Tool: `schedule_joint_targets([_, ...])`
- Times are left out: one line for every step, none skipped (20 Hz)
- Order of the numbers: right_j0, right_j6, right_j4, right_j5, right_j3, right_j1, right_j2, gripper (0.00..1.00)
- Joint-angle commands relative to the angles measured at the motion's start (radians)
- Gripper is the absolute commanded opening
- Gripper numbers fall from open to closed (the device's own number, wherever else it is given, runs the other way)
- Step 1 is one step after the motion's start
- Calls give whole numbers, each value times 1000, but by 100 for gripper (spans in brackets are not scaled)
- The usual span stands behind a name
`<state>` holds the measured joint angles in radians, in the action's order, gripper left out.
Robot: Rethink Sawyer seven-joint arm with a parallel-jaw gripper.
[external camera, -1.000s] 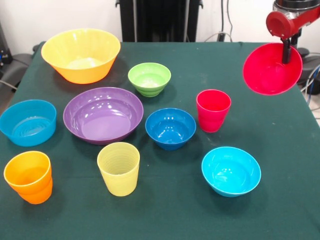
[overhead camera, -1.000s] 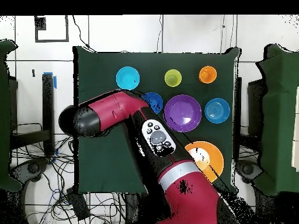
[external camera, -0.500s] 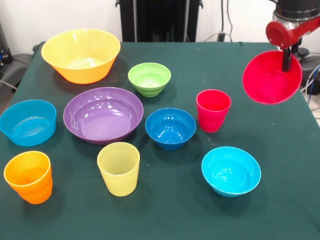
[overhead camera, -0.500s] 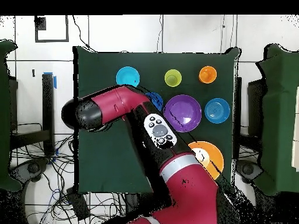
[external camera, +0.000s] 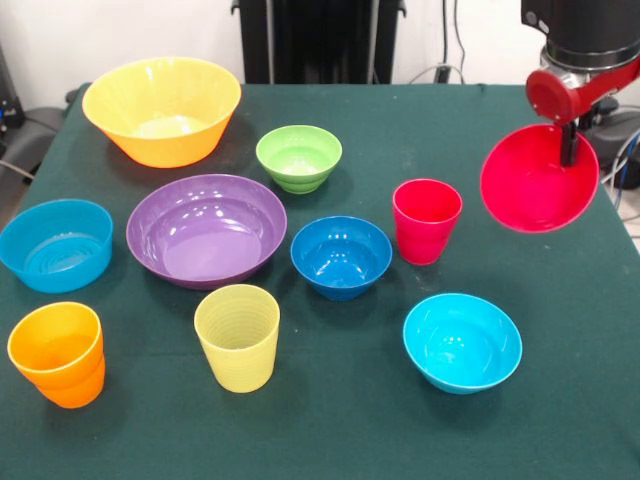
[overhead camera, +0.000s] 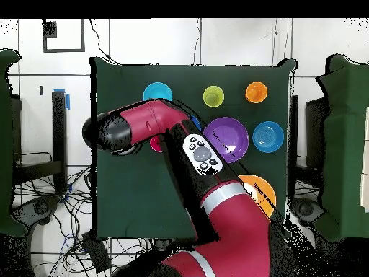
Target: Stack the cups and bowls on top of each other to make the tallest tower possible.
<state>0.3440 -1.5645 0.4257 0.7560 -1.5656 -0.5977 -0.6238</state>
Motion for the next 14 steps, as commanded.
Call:
schedule_joint_targets([45,172,49,106,34,52,-6,0])
schedule_joint_targets([50,169,50,104,25,49,-5,0])
schedule_joint_targets([54,164,50,99,13,46,-5,0])
schedule_joint_targets([59,155,52,90,-2,41,-3,0])
schedule_joint_targets([64,147,53,81,-17,36,-1,0])
schedule_joint_targets([69,139,56,69,-30,32,2,0])
schedule_joint_targets([73,135,62,57,-40,29,3,0])
schedule_joint_targets([76,131,68,46,-49,26,5,0])
schedule_joint_targets([79,125,70,43,-55,24,8,0])
schedule_joint_targets([82,123,73,35,-62,24,7,0])
schedule_joint_targets([84,120,75,32,-66,25,7,0])
schedule_joint_targets([87,118,76,28,-71,25,5,0])
schedule_joint_targets([87,113,77,25,-76,22,5,0])
schedule_joint_targets([87,111,77,25,-81,20,3,0])
